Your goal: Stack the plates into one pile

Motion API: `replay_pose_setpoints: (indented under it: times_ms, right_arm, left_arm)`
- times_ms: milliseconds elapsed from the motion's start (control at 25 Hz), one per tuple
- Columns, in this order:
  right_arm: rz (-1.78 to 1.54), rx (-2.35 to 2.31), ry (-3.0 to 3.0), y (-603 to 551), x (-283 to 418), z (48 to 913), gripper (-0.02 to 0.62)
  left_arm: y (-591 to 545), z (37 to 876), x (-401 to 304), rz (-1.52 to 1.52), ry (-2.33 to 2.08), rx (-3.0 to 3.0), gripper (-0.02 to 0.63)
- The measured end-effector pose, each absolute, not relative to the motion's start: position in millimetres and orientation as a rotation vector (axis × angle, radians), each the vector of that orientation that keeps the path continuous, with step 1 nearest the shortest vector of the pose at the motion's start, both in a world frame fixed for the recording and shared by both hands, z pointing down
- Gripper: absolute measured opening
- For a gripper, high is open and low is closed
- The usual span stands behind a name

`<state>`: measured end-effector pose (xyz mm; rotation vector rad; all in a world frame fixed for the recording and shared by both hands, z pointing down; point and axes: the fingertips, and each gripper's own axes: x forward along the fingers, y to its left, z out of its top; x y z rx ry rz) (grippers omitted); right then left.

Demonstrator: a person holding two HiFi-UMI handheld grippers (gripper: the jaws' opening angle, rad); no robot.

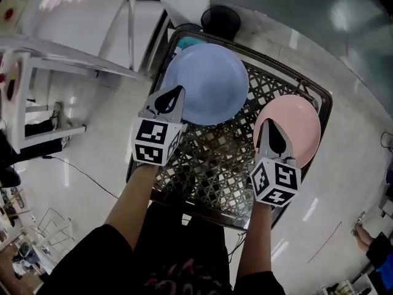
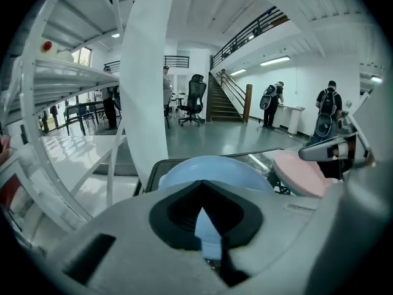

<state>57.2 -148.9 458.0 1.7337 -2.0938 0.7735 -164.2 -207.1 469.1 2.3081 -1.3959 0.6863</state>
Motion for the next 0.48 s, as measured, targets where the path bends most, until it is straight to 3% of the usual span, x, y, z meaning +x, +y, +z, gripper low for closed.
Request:
replay_pose_setpoints:
  times_ms: [480]
  right_arm:
    - [0.792,1.664,-2.108,-177,-4,472,0.032]
  left_arm:
    - [-218,482,-217,0.697,-1.413,2.263,-0.002]
